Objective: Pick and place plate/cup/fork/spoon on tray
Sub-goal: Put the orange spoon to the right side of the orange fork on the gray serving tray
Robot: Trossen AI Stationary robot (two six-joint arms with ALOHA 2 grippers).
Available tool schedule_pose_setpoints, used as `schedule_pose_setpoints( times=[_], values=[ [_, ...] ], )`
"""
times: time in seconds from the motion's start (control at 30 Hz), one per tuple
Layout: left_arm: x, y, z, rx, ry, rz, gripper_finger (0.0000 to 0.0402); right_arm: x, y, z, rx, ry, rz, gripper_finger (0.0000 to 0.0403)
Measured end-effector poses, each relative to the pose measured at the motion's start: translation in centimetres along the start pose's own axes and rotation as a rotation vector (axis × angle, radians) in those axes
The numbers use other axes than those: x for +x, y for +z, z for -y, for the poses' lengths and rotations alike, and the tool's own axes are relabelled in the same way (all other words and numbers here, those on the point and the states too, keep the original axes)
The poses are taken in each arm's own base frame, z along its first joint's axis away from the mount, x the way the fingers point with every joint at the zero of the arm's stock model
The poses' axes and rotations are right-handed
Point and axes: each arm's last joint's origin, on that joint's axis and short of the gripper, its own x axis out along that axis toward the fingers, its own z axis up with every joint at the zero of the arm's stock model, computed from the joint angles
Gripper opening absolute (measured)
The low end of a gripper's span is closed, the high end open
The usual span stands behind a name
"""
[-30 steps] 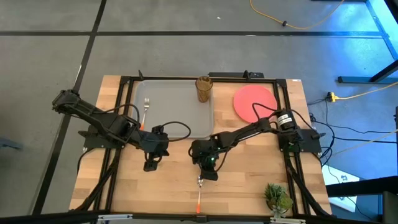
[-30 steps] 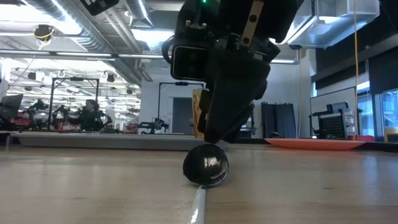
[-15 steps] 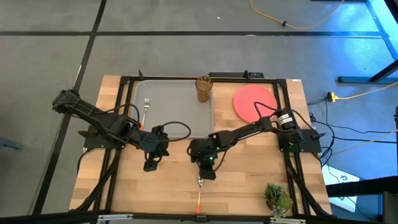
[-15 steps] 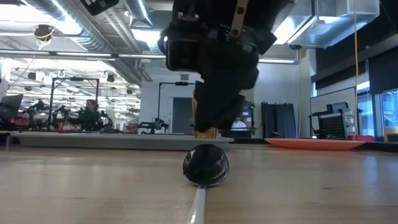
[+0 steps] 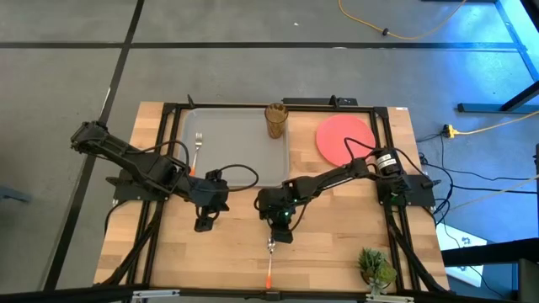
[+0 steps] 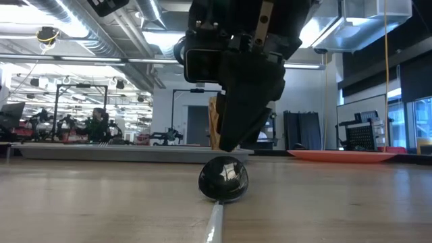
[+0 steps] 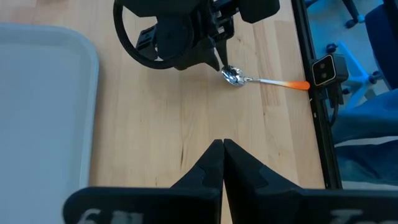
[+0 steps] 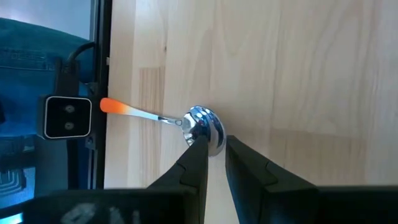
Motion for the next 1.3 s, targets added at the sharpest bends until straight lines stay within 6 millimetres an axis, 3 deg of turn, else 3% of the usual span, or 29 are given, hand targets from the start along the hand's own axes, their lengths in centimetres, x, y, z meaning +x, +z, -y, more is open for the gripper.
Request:
schedule_pose_setpoints(
  times=[0.57, 0.8, 1.03, 1.3],
  values=[
    [0.0, 0.0, 0.0, -0.001, 0.0, 0.001, 0.0, 2.0, -0.4, 1.4, 0.04, 0.005, -0.029, 0.0058],
    [0.0, 0.0, 0.0, -0.002, 0.0, 0.001, 0.0, 1.9, -0.2, 1.3, 0.037, -0.003, -0.013, 0.001],
    [0.0, 0.0, 0.0, -0.003, 0.0, 0.001, 0.0, 1.8, -0.1, 1.3, 0.088, -0.003, -0.002, 0.0004],
    [-0.1, 0.0, 0.0, -0.003, -0.001, 0.003, 0.0, -0.8, 3.1, 0.1, 0.107, -0.074, 0.026, 0.0002]
  ],
)
